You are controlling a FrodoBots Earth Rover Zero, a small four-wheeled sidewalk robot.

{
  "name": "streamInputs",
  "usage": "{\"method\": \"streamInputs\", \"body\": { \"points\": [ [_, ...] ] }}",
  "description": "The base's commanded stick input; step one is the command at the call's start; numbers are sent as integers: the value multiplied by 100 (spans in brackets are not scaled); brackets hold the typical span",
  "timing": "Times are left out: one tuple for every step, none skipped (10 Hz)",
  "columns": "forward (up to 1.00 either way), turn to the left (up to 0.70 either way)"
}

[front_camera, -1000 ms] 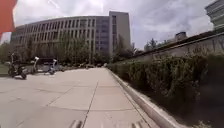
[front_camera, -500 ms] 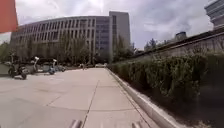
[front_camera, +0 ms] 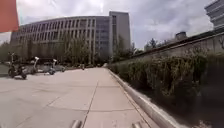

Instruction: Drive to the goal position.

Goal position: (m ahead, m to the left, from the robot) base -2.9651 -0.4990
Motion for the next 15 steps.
{"method": "streamInputs", "body": {
  "points": [
    [70,35],
    [70,35],
    [70,35],
    [70,35],
    [70,35],
    [70,35],
    [70,35],
    [34,16],
    [-3,0],
    [-33,0],
    [-69,0],
    [4,0],
    [4,0],
    [70,0],
    [70,0]
  ]
}}
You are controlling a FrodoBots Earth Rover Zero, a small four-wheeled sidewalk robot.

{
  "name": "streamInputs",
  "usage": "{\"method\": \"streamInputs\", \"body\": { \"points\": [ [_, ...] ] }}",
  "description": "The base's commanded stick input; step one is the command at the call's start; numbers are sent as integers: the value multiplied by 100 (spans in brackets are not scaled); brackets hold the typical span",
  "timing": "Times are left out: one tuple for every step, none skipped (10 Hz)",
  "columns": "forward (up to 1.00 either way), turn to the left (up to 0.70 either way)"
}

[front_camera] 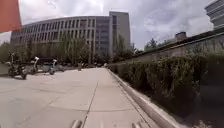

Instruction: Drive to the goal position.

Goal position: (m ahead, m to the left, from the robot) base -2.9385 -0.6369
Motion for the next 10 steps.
{"method": "streamInputs", "body": {
  "points": [
    [70,0],
    [70,0],
    [70,0],
    [70,2],
    [70,2],
    [70,2],
    [70,0],
    [70,0],
    [70,0],
    [70,0]
  ]
}}
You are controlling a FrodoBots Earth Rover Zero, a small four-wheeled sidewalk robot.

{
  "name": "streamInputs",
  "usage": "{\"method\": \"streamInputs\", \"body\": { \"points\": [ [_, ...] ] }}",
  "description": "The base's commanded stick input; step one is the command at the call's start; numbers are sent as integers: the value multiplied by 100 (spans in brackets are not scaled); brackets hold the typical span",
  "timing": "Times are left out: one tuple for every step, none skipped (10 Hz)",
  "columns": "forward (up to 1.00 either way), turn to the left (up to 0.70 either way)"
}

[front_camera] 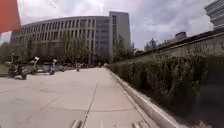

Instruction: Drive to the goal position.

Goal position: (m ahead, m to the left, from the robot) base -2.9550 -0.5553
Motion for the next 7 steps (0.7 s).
{"method": "streamInputs", "body": {
  "points": [
    [4,0],
    [4,0],
    [-5,0],
    [-64,0],
    [-54,0],
    [-19,0],
    [0,0]
  ]
}}
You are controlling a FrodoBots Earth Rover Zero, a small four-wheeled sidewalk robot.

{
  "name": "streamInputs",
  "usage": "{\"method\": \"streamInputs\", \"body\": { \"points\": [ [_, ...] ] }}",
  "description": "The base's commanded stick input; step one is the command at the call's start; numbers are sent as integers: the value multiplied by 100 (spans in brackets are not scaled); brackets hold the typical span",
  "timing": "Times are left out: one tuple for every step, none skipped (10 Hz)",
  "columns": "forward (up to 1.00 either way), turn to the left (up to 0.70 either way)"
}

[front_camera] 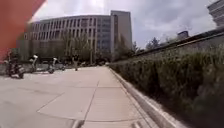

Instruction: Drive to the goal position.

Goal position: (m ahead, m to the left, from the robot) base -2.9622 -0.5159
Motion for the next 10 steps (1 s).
{"method": "streamInputs", "body": {
  "points": [
    [0,0],
    [0,0],
    [0,0],
    [0,0],
    [0,0],
    [0,0],
    [0,0],
    [0,0],
    [3,0],
    [6,0]
  ]
}}
